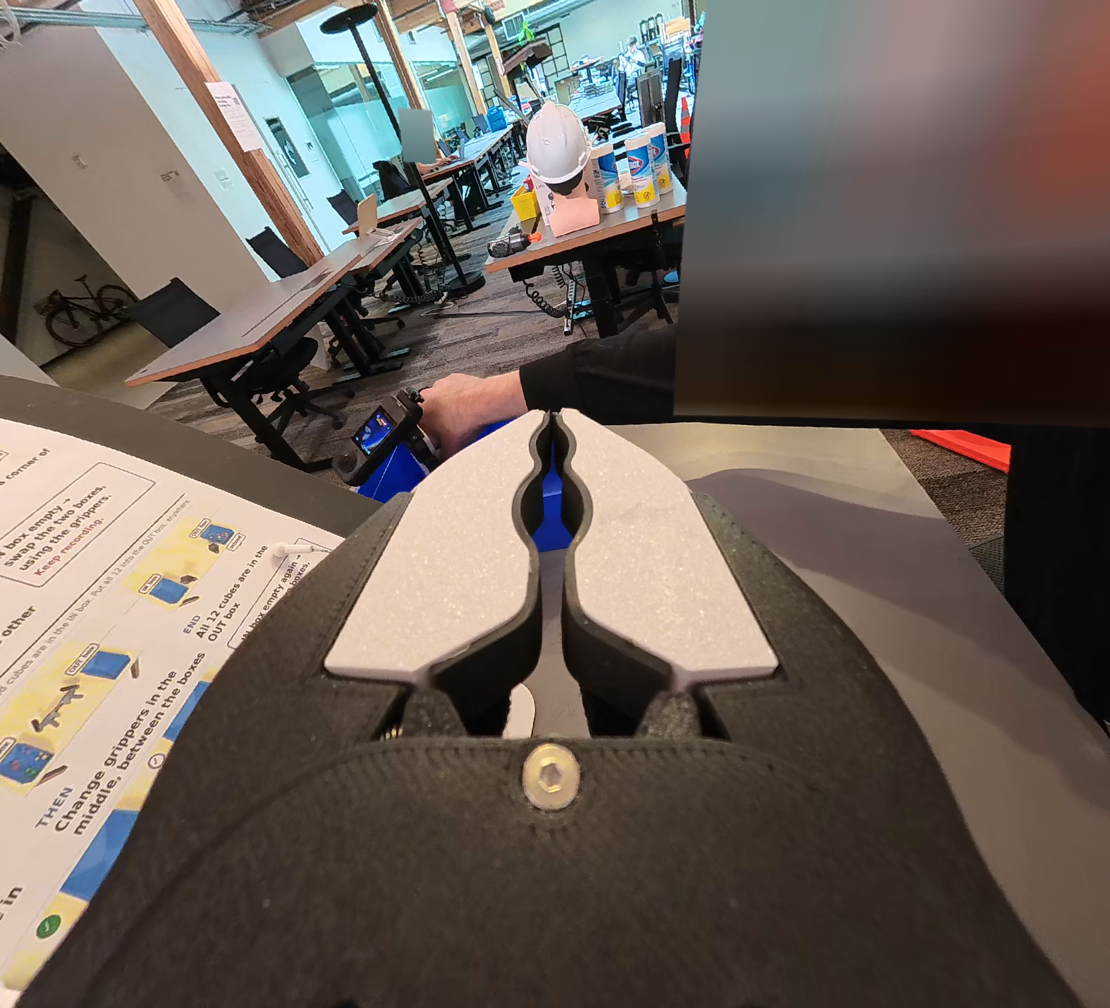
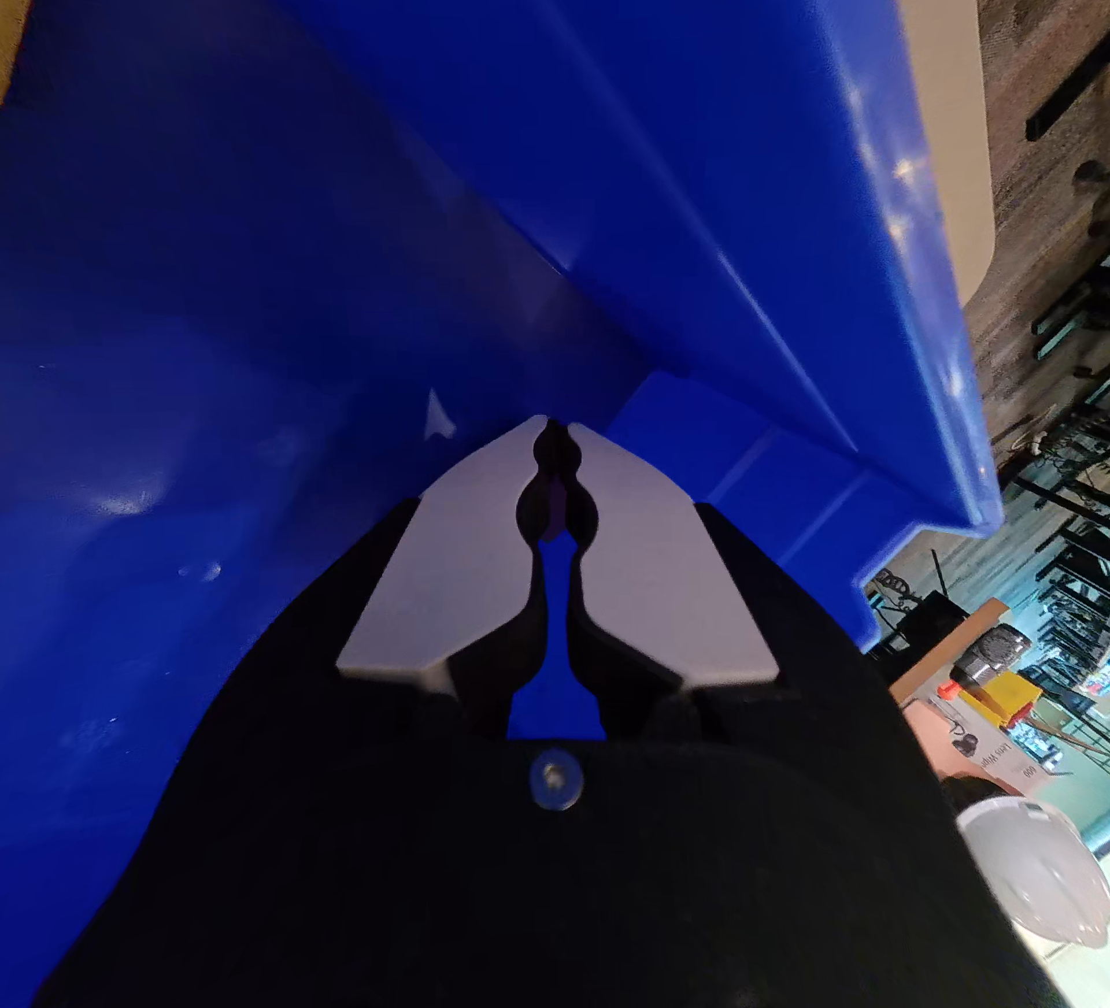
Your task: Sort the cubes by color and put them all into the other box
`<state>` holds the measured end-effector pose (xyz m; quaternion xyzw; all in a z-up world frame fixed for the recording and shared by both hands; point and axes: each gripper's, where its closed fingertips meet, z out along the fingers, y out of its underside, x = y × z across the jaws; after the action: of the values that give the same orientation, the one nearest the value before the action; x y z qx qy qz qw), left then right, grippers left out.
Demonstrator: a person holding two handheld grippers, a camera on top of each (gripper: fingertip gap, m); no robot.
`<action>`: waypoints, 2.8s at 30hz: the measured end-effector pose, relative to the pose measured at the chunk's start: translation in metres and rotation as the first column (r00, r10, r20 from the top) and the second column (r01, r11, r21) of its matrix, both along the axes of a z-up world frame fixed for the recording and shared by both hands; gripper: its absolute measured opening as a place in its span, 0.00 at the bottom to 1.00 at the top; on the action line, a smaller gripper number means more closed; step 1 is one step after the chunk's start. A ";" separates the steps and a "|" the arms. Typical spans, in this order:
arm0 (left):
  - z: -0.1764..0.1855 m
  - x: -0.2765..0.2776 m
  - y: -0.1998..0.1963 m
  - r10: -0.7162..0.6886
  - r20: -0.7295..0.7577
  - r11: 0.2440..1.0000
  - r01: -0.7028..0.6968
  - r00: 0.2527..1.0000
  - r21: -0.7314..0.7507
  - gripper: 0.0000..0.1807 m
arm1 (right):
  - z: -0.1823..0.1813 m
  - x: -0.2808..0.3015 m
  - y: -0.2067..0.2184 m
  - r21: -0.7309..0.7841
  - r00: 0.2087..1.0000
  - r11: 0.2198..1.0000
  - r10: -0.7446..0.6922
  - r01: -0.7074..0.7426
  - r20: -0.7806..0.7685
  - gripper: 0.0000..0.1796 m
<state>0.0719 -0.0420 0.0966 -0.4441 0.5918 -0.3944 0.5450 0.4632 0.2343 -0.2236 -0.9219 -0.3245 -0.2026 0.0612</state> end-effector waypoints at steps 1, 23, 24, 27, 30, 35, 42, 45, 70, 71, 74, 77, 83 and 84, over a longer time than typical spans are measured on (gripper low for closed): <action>0.000 0.000 0.000 -0.001 0.000 1.000 0.001 1.000 0.000 0.00 | -0.001 0.001 0.000 -0.005 1.000 1.000 -0.001 0.001 0.003 0.01; 0.003 -0.003 -0.003 0.000 0.003 1.000 0.000 1.000 0.010 0.00 | 0.008 -0.007 -0.008 -0.028 0.999 0.998 0.054 -0.054 -0.003 0.00; 0.003 -0.003 -0.003 0.002 0.002 1.000 -0.002 1.000 0.011 0.00 | 0.011 -0.011 -0.010 -0.024 0.998 0.998 0.059 -0.059 -0.019 0.00; 0.003 -0.003 -0.003 0.001 0.003 1.000 -0.001 1.000 0.010 0.00 | 0.015 -0.026 -0.020 -0.043 0.992 0.996 0.075 -0.080 -0.100 0.00; 0.003 -0.002 -0.004 -0.004 0.003 1.000 0.004 1.000 0.008 0.00 | 0.010 -0.030 -0.027 -0.074 0.989 0.993 0.077 -0.087 -0.125 0.00; 0.004 -0.003 -0.006 -0.005 0.004 1.000 0.005 1.000 0.014 0.00 | -0.002 -0.017 -0.035 -0.131 0.997 0.989 0.061 -0.068 -0.054 0.00; 0.003 -0.002 -0.005 -0.005 0.001 1.000 0.005 1.000 0.010 0.00 | -0.001 -0.001 -0.037 -0.160 0.997 0.986 0.063 -0.055 0.044 0.00; 0.001 -0.001 -0.006 -0.008 -0.006 1.000 0.008 1.000 0.011 0.00 | -0.003 -0.001 -0.039 -0.165 0.997 0.985 0.064 -0.055 0.046 0.00; 0.001 -0.001 -0.008 -0.012 -0.011 1.000 0.013 1.000 0.013 0.00 | -0.003 -0.025 -0.065 -0.209 0.991 0.971 0.100 -0.118 -0.093 0.00; 0.001 0.000 -0.008 -0.013 -0.012 1.000 0.013 1.000 0.014 0.00 | -0.006 -0.021 -0.066 -0.217 0.993 0.970 0.095 -0.108 -0.072 0.00; 0.002 -0.001 -0.009 -0.012 -0.009 1.000 0.012 1.000 0.017 0.00 | -0.008 -0.011 -0.066 -0.221 0.996 0.971 0.084 -0.089 -0.031 0.00; 0.002 -0.001 -0.009 -0.014 -0.008 1.000 0.014 1.000 0.016 0.00 | -0.009 -0.006 -0.066 -0.224 0.997 0.971 0.078 -0.081 -0.021 0.00; 0.000 0.000 -0.007 -0.013 -0.013 1.000 0.013 1.000 0.012 0.00 | -0.002 -0.014 -0.065 -0.189 0.994 0.976 0.102 -0.109 -0.048 0.00; 0.000 0.001 -0.007 -0.014 -0.013 1.000 0.014 1.000 0.011 0.00 | -0.001 -0.015 -0.062 -0.171 0.993 0.979 0.102 -0.110 -0.054 0.00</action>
<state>0.0724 -0.0495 0.0966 -0.4395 0.6007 -0.3917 0.5409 0.4481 0.1724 -0.2244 -0.9095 -0.3879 -0.1491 -0.0016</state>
